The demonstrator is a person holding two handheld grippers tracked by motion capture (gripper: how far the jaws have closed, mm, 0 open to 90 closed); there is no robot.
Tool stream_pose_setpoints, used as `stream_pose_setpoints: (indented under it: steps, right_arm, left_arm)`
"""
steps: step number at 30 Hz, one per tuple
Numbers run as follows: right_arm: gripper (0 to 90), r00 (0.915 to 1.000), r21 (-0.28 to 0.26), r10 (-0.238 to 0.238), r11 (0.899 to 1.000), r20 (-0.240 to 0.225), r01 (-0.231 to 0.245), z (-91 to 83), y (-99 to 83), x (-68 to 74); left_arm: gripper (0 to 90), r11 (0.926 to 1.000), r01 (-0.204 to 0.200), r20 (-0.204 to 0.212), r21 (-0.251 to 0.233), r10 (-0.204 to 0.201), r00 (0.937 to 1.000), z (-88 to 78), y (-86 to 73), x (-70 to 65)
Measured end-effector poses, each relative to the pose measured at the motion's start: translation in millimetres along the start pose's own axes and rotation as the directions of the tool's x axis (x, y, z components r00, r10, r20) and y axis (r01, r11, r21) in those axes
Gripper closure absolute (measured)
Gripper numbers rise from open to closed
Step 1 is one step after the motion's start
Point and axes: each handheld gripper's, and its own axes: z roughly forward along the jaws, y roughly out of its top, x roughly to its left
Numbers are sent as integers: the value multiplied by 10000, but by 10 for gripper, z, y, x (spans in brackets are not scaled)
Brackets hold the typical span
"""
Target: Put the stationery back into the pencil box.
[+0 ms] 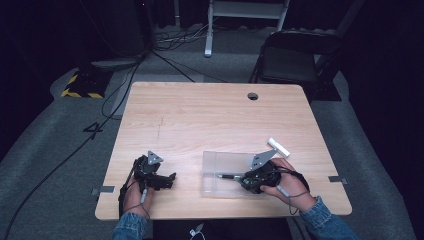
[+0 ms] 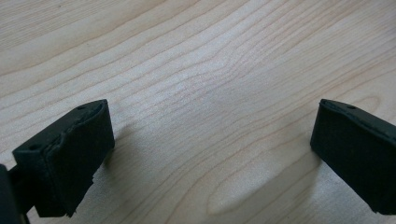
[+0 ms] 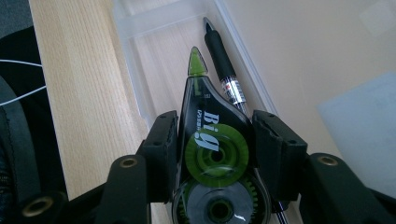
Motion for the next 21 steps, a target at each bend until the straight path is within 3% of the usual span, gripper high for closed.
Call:
stream_pose_setpoints:
  steps: [21]
  right_arm:
    - [523, 9992, 396, -139, 9991, -378, 154, 45, -42, -25]
  left_arm:
    - [0, 10000, -3, -3, 2, 3, 10000, 0, 0, 0]
